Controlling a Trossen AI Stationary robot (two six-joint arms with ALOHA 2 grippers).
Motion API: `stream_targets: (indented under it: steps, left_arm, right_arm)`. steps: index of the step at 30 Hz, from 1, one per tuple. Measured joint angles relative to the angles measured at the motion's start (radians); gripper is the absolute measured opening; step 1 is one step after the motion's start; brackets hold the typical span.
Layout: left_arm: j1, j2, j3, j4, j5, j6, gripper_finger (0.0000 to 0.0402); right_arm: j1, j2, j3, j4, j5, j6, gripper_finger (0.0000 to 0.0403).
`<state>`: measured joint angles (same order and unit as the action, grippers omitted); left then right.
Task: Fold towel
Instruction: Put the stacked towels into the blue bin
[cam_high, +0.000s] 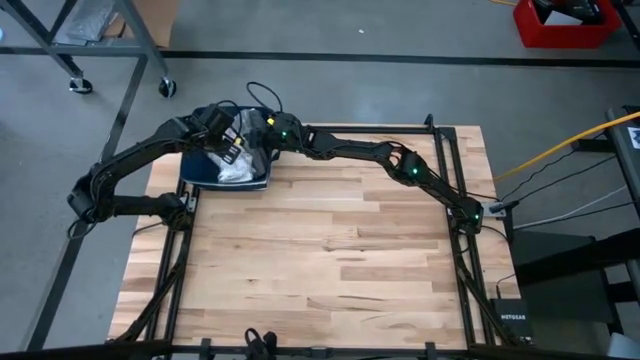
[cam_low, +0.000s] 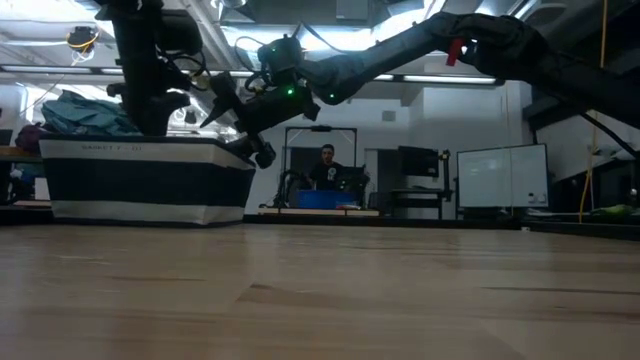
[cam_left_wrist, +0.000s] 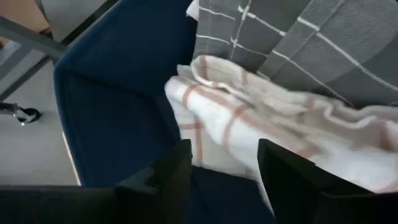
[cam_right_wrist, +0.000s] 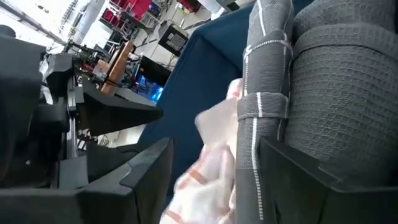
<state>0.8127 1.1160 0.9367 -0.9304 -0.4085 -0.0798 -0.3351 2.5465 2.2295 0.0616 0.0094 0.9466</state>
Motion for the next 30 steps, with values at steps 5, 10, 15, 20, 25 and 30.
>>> stream_targets:
  steps: [5,10,15,20,25,30]
  left_arm:
    - [0.021,0.000,0.000,0.000,-0.002,-0.008,0.0175]
    - [0.040,-0.001,0.000,-0.001,-0.001,-0.010,0.0164]
    - [0.042,-0.001,0.000,-0.001,0.013,-0.021,0.0146]
    - [0.041,-0.001,0.001,-0.001,0.016,-0.019,0.0132]
    - [0.041,-0.001,0.001,-0.001,0.016,-0.023,0.0119]
    - [0.041,-0.001,0.001,-0.002,0.017,-0.025,0.0108]
  right_arm:
    - [0.000,0.003,-0.002,0.044,-0.077,0.001,0.0243]
    - [0.000,0.004,-0.003,0.088,-0.085,0.003,0.0243]
    - [0.000,0.004,-0.003,0.128,-0.089,0.003,0.0243]
    - [0.001,0.004,-0.003,0.107,-0.089,0.002,0.0243]
    - [0.000,-0.002,0.001,-0.038,-0.053,0.001,0.0243]
    - [0.001,-0.006,0.004,-0.128,-0.057,-0.007,0.0243]
